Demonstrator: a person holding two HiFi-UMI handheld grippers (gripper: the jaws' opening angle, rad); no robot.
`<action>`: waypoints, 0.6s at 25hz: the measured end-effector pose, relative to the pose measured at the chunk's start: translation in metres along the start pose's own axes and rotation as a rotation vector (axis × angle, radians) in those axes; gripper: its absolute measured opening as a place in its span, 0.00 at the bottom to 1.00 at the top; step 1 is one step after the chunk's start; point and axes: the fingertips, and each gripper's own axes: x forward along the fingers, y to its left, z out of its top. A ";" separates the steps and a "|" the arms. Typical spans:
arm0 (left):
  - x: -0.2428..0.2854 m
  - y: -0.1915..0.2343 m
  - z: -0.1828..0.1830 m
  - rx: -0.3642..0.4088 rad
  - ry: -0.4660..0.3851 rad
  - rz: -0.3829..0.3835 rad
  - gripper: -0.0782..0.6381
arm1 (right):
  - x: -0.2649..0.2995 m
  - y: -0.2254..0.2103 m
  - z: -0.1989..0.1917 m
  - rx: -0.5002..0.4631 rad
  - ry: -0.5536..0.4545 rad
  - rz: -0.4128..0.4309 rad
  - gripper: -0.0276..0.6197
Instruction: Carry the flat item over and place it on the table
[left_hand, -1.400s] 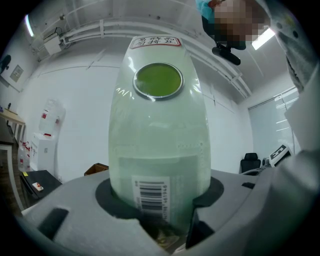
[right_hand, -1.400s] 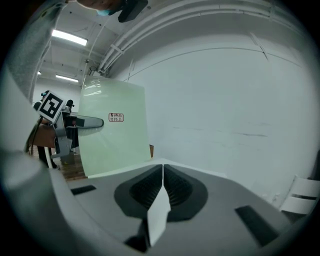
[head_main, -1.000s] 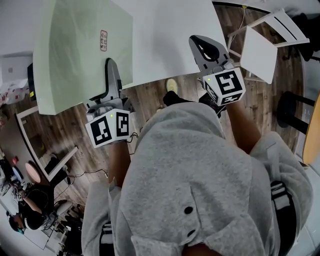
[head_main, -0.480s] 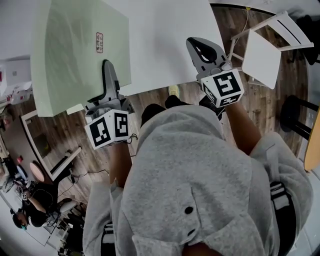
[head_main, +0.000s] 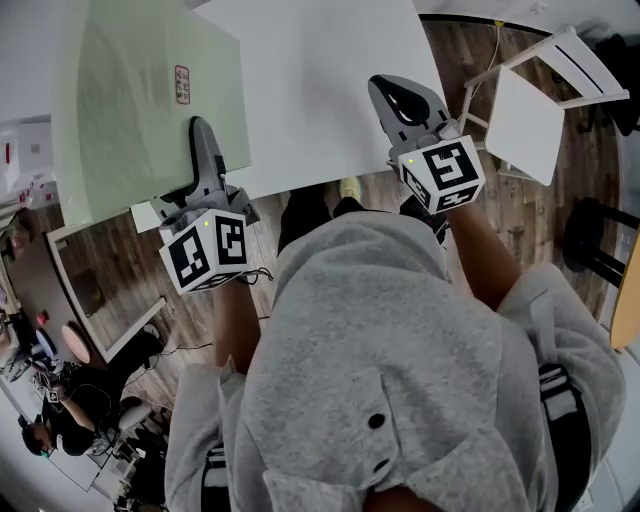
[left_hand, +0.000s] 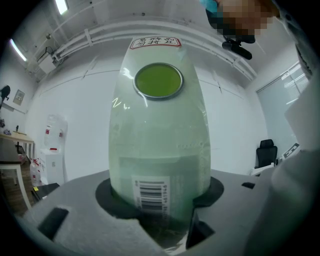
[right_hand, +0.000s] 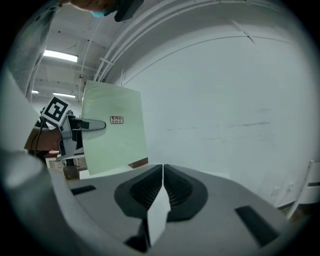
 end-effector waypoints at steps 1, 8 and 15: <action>0.002 0.002 0.001 0.005 -0.003 0.001 0.48 | 0.002 0.000 0.001 -0.001 -0.002 -0.003 0.09; 0.019 0.011 -0.005 0.022 -0.011 -0.008 0.48 | 0.013 -0.005 -0.001 -0.011 -0.001 -0.029 0.09; 0.058 0.032 -0.017 -0.003 -0.014 -0.023 0.48 | 0.043 -0.007 -0.002 -0.024 0.027 -0.055 0.09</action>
